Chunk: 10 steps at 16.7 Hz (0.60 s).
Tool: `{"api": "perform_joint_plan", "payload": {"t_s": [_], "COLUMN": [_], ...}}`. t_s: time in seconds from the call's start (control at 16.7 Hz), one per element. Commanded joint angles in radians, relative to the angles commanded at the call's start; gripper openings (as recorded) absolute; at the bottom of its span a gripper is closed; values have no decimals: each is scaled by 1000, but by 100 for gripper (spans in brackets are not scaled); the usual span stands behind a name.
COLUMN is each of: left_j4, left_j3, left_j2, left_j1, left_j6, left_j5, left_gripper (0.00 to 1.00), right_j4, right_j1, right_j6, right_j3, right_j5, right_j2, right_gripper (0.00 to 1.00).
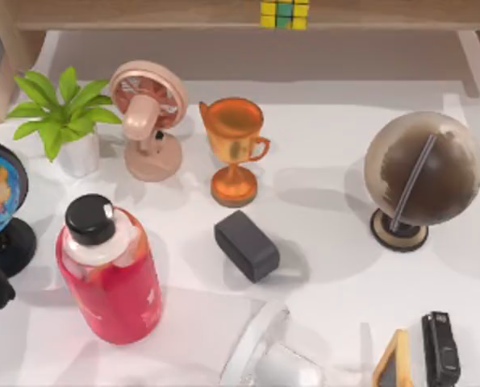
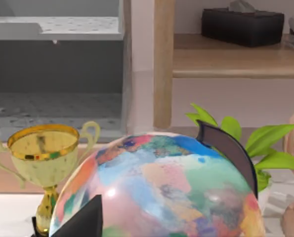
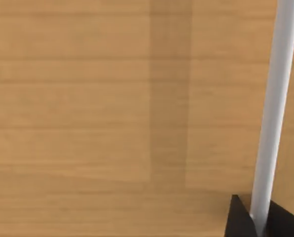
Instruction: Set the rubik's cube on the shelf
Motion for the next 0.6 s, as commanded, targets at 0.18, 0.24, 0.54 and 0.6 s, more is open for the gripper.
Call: {"api": "perform_joint_plan", "payload": {"t_s": [0.18, 0.24, 0.54, 0.6], "left_j4": [0, 0, 0, 0], "left_j3": [0, 0, 0, 0], "left_j2": [0, 0, 0, 0], "left_j1": [0, 0, 0, 0], "left_j6": [0, 0, 0, 0], "left_j5": [0, 0, 0, 0], "left_gripper": [100, 100, 100, 100], "right_j4": [-36, -36, -63, -79], "right_j1": [34, 34, 42, 51], "right_j6": [0, 0, 3, 3], "right_j3": [44, 44, 78, 109], "right_j5": [33, 33, 45, 56], "right_j2": [26, 26, 47, 59], "right_gripper": [0, 0, 0, 0]}}
